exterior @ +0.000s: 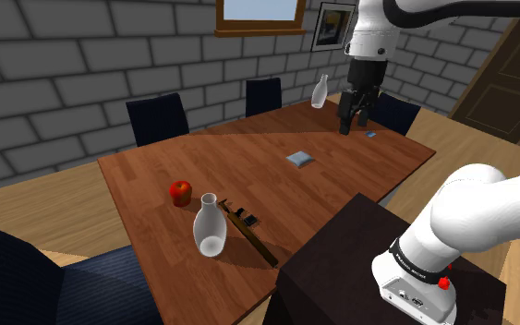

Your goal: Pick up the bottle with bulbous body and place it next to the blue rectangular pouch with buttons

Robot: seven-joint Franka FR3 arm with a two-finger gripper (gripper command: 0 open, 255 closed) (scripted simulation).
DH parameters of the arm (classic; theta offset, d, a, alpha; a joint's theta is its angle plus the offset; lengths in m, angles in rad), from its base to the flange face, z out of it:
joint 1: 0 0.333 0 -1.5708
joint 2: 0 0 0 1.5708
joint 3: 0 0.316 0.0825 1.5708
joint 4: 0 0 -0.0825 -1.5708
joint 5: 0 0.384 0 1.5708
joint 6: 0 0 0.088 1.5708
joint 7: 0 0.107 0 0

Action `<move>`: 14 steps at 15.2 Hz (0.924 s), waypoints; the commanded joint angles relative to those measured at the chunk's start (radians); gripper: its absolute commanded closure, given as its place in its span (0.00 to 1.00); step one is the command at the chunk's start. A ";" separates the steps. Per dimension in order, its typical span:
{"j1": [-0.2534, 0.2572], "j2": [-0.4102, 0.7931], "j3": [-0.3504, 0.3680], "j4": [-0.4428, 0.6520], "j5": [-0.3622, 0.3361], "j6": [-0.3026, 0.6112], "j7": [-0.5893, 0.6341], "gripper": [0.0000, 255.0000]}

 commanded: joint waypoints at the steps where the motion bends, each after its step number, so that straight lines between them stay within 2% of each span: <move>1: 0.000 0.000 0.000 0.000 0.000 0.000 0.000 0.00; 8: 0.043 0.155 0.119 -0.017 0.068 0.204 0.103 0.00; 14: 0.069 0.334 0.215 0.022 0.088 0.370 0.194 0.00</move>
